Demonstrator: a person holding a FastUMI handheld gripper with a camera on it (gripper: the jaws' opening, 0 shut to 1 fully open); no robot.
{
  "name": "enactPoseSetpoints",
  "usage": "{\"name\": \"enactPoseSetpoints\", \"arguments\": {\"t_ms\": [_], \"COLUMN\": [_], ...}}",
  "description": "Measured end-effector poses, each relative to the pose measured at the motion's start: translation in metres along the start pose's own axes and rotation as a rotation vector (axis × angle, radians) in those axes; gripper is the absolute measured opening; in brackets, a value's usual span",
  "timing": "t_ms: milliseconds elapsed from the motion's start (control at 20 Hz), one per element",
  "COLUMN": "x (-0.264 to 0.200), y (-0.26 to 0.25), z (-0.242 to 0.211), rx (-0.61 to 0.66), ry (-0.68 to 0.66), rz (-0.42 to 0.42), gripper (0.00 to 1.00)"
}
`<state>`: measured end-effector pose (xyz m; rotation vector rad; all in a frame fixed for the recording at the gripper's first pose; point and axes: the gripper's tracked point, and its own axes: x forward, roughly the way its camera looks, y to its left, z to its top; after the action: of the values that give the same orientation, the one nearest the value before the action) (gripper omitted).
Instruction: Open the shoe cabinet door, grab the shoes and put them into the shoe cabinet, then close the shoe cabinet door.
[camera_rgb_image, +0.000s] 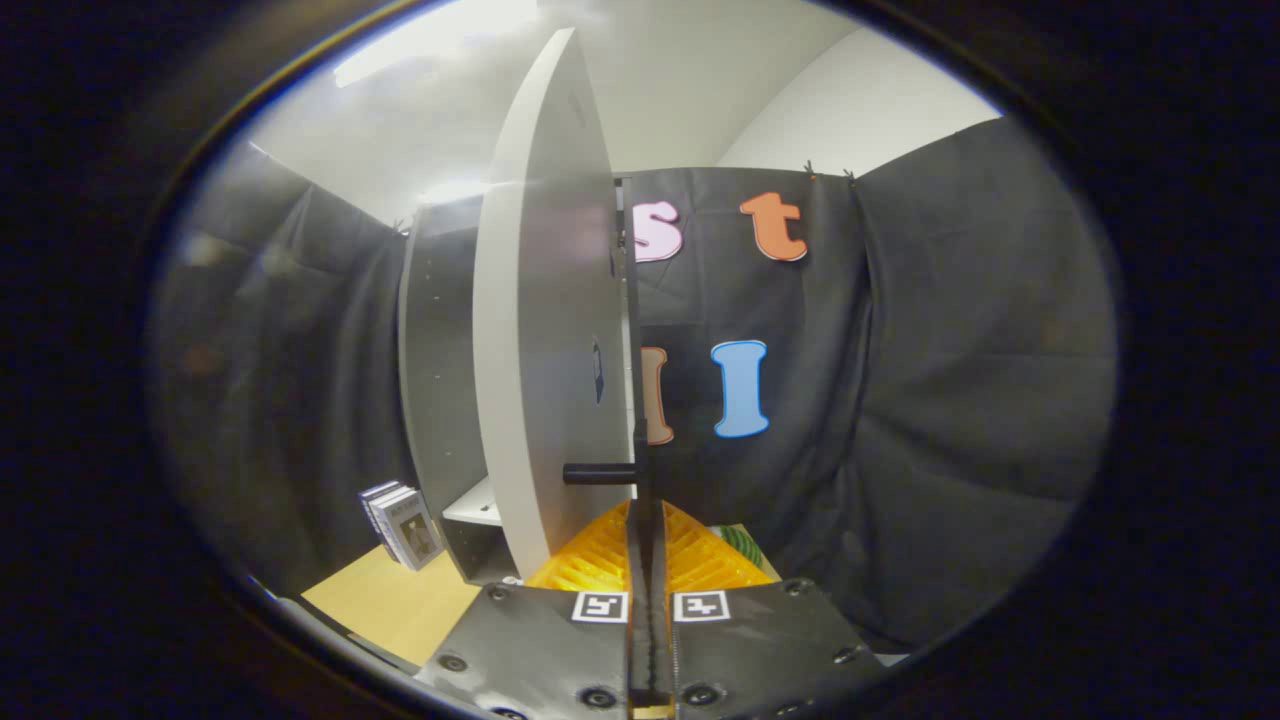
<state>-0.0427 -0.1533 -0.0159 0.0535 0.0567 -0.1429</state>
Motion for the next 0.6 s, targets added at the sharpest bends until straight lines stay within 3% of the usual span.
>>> {"name": "enactPoseSetpoints", "arguments": {"t_ms": [300, 600], "x": [-0.009, -0.026], "y": [-0.024, -0.028], "z": [0.007, 0.02], "rx": [0.006, -0.009], "ry": [-0.012, -0.04], "rz": [-0.027, -0.001], "gripper": [0.02, 0.03]}}
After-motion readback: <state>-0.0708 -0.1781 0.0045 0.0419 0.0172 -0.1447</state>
